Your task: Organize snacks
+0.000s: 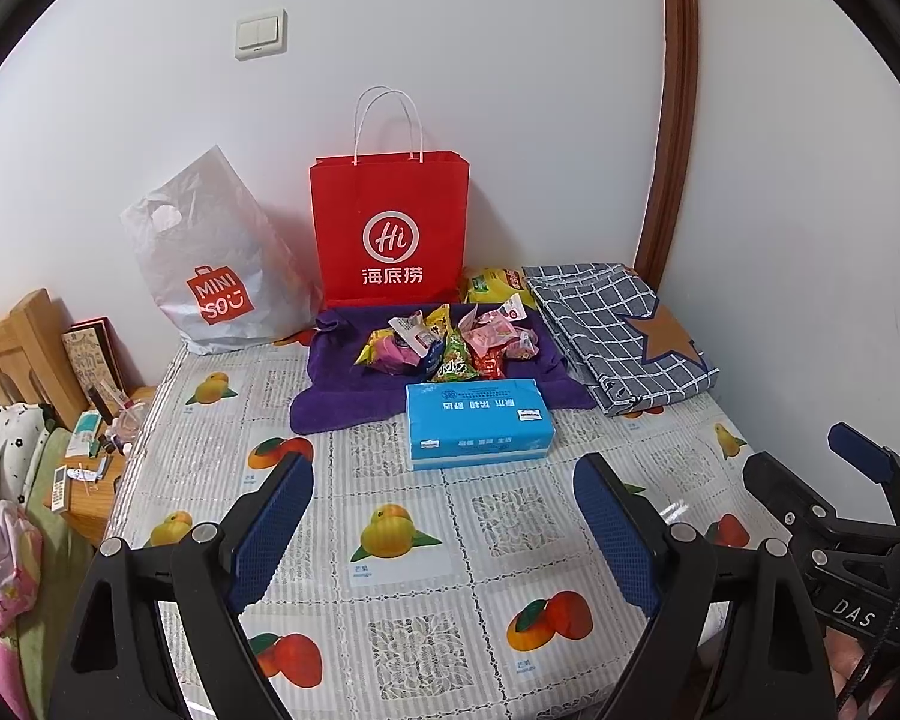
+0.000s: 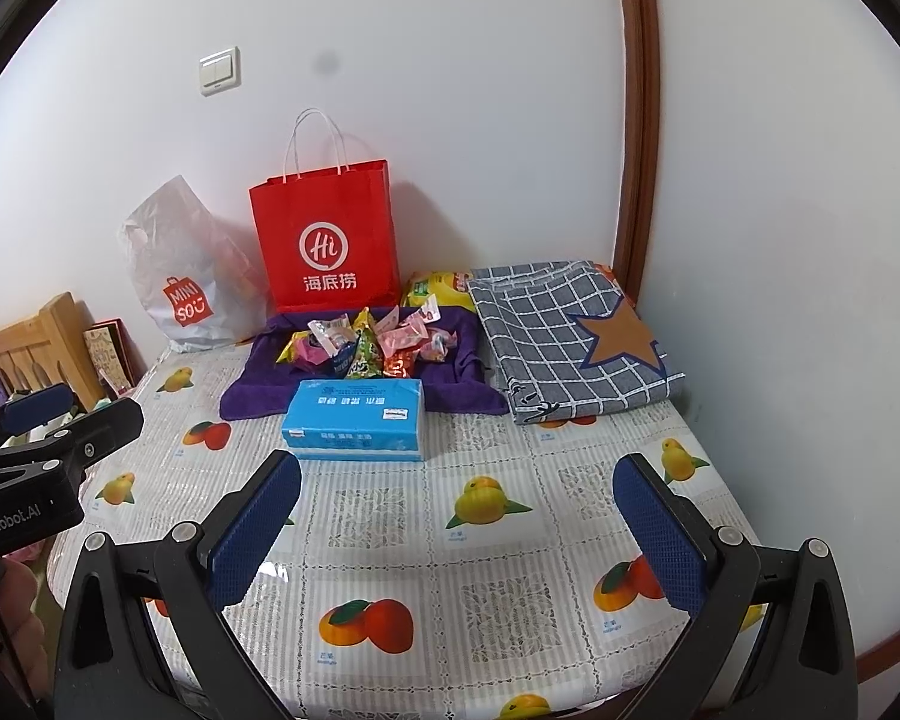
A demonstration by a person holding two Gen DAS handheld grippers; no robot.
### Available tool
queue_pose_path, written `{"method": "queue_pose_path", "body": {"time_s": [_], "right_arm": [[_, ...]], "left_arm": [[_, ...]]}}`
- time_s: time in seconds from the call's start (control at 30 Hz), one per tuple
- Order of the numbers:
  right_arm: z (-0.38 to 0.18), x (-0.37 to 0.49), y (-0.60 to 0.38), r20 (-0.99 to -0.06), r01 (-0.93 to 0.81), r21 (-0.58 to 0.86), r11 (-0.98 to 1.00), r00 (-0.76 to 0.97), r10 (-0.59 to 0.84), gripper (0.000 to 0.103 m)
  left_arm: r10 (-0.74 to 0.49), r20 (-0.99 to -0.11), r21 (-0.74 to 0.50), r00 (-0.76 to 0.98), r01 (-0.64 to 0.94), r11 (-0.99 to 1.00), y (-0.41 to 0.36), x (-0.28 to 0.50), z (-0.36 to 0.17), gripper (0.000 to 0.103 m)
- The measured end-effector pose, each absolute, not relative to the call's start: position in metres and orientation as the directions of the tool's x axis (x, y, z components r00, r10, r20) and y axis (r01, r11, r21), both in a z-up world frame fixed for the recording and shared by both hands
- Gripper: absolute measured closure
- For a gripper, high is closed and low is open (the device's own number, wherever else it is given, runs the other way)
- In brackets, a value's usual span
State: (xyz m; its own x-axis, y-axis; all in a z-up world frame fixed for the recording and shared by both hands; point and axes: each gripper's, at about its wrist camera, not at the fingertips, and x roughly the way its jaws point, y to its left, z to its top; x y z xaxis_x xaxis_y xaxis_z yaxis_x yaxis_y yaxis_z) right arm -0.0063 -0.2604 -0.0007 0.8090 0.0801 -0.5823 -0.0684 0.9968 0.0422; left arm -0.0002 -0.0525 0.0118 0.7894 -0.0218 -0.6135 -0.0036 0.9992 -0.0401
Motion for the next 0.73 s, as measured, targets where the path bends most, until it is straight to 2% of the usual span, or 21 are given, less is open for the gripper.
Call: {"method": "queue_pose_path", "body": {"time_s": [0.73], "right_arm": [[-0.0005, -0.0057, -0.2607, -0.582, -0.067, 0.043, 0.997, 0.809, 0.080, 0.000]], "left_arm": [[-0.024, -0.610, -0.041, 0.792, -0.002, 0.999, -0.0501, -0.0012, 0.0139, 0.015]]}}
